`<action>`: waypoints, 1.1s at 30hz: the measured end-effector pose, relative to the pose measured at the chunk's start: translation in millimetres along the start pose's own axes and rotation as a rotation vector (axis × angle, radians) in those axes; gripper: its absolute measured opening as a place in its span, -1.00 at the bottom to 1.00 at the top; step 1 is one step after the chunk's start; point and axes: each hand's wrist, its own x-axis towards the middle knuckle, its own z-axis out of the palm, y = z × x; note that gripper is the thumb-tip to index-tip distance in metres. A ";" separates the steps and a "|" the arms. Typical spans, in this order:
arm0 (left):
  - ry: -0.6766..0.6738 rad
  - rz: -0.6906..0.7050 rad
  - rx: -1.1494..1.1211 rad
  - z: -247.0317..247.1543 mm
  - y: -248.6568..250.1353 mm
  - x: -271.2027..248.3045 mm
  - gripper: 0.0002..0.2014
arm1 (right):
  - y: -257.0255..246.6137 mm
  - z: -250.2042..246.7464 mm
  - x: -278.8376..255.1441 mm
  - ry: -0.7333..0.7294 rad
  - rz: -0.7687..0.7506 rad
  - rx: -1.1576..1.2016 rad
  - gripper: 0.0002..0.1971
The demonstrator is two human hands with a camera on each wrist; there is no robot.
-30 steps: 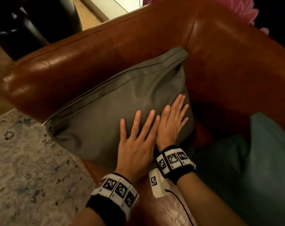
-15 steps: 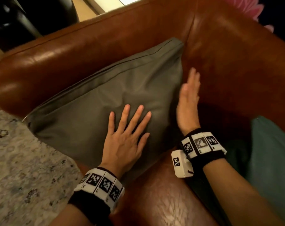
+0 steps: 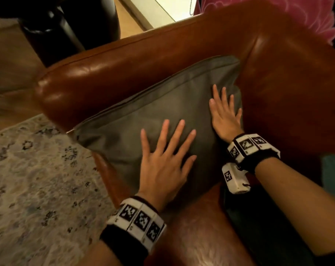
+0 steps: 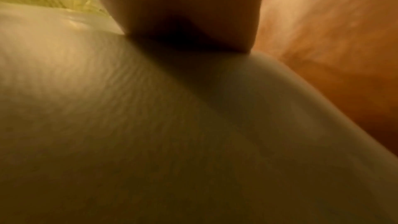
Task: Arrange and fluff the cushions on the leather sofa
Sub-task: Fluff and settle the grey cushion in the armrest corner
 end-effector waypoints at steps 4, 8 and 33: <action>-0.089 -0.021 0.090 23.9 -32.0 0.3 -0.39 | -5.8 10.7 6.1 0.027 -0.017 0.008 -0.46; -0.090 -0.023 0.039 14.7 -24.5 6.7 -0.40 | -7.9 -4.7 16.0 -0.056 0.005 0.021 -0.43; 0.294 -0.803 -1.043 -68.6 -123.2 -84.1 -0.61 | 6.5 -131.5 5.2 0.351 0.143 0.287 -0.51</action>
